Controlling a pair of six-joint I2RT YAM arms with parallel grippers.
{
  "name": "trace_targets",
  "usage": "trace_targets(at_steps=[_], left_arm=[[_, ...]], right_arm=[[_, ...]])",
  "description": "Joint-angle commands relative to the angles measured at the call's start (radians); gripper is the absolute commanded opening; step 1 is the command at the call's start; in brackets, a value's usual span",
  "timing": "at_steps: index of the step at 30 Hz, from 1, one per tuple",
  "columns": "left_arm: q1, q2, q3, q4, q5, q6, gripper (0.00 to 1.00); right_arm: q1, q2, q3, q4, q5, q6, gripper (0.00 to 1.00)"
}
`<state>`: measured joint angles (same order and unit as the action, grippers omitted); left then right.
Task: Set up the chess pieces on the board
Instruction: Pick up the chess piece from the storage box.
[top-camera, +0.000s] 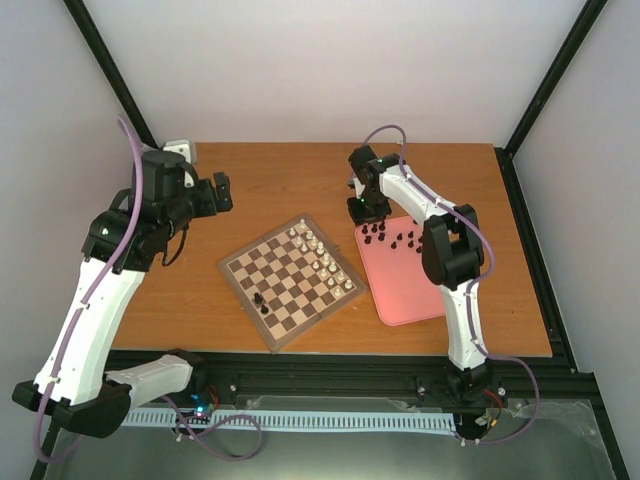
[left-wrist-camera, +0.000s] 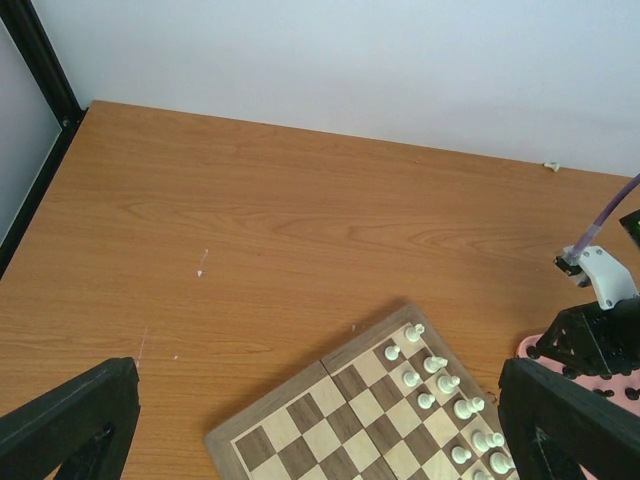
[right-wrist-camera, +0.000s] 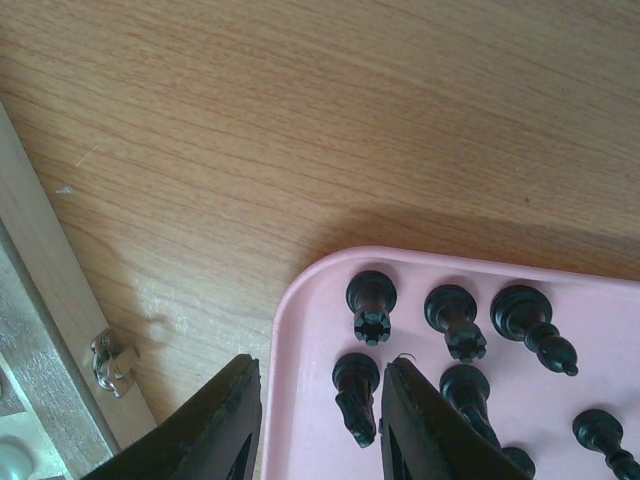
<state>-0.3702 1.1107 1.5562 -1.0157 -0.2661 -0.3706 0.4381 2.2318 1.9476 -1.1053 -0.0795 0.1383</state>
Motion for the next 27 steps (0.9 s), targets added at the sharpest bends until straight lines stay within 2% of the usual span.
trace_targets(at_steps=[1,27], left_arm=[[0.004,-0.003,-0.009,0.023,-0.005,-0.016,1.00],[0.004,0.005,-0.014,0.023,-0.017,-0.022,1.00]], right_arm=[[-0.004,0.006,0.018,-0.010,0.000,-0.011,0.35],[-0.006,0.062,0.032,-0.008,0.042,-0.009,0.35]])
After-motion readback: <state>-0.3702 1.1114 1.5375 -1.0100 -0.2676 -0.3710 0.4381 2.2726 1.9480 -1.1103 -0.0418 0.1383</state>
